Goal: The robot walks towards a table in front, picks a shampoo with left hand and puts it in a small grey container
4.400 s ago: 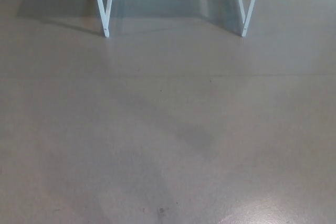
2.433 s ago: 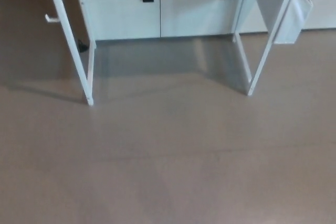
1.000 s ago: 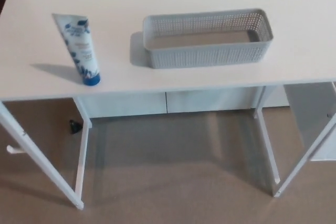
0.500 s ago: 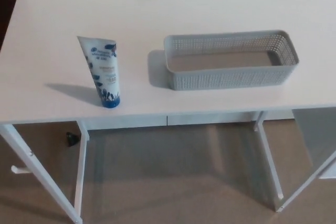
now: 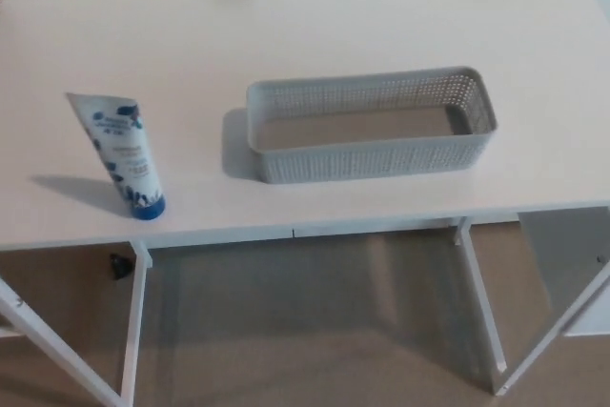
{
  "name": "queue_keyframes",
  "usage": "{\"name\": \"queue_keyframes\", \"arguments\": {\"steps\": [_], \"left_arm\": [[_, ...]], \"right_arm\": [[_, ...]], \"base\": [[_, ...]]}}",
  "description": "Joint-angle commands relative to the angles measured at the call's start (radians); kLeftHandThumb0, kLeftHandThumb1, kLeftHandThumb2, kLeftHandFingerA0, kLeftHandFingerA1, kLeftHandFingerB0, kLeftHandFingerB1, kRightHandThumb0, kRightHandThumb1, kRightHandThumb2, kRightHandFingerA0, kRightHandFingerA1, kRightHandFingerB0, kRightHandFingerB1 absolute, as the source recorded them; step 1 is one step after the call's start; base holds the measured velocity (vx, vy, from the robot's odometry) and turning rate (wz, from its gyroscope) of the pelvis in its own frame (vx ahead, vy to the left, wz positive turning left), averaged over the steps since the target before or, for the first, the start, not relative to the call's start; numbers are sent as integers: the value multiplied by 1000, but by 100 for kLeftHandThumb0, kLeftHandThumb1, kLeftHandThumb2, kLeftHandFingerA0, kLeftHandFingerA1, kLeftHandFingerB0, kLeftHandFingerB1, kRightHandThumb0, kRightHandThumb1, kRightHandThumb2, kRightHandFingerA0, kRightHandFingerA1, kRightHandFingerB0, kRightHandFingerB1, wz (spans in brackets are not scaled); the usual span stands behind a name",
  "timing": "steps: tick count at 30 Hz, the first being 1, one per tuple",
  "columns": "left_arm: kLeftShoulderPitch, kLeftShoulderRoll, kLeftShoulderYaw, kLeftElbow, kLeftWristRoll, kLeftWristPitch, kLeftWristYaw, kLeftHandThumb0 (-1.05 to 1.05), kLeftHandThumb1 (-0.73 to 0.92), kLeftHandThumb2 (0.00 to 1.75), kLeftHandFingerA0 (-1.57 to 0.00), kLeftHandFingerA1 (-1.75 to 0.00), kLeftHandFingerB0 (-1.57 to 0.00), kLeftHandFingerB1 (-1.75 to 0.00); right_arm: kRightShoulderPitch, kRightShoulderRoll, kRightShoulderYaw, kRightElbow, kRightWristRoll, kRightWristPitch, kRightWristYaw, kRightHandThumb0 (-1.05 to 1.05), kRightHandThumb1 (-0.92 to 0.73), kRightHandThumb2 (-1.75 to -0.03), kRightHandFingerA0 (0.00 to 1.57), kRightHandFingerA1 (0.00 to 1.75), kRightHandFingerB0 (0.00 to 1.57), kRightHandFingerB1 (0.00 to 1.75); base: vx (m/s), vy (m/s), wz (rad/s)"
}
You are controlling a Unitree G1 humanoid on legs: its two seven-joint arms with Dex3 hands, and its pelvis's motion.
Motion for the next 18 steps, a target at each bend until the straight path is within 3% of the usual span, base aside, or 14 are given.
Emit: {"name": "queue_keyframes", "arguments": {"steps": [1, 6, 11, 18], "left_arm": [[4, 12, 8, 5, 6, -12, -3, -25, 53, 57, -67, -50, -40, -36], [4, 11, 5, 5, 11, -12, 2, -26, 55, 57, -66, -49, -39, -36], [-2, 14, 7, 8, 11, -7, 5, -26, 54, 57, -68, -51, -40, -36], [2, 17, 2, 7, 18, -16, 2, -30, 57, 58, -67, -52, -38, -36]], "right_arm": [[9, 2, -8, -2, 7, -8, 3, -18, -59, -57, 64, 49, 47, 39], [12, 3, -8, -2, 6, -9, 1, -17, -59, -57, 65, 49, 49, 40], [10, 6, -13, -3, 12, -2, 9, -18, -58, -57, 62, 48, 48, 40], [13, 8, -9, -3, 7, -3, 6, -19, -58, -57, 64, 49, 47, 40]], "base": [[0, 0, 0], [15, 111, -7], [-21, 337, 4], [45, 16, 6]]}}
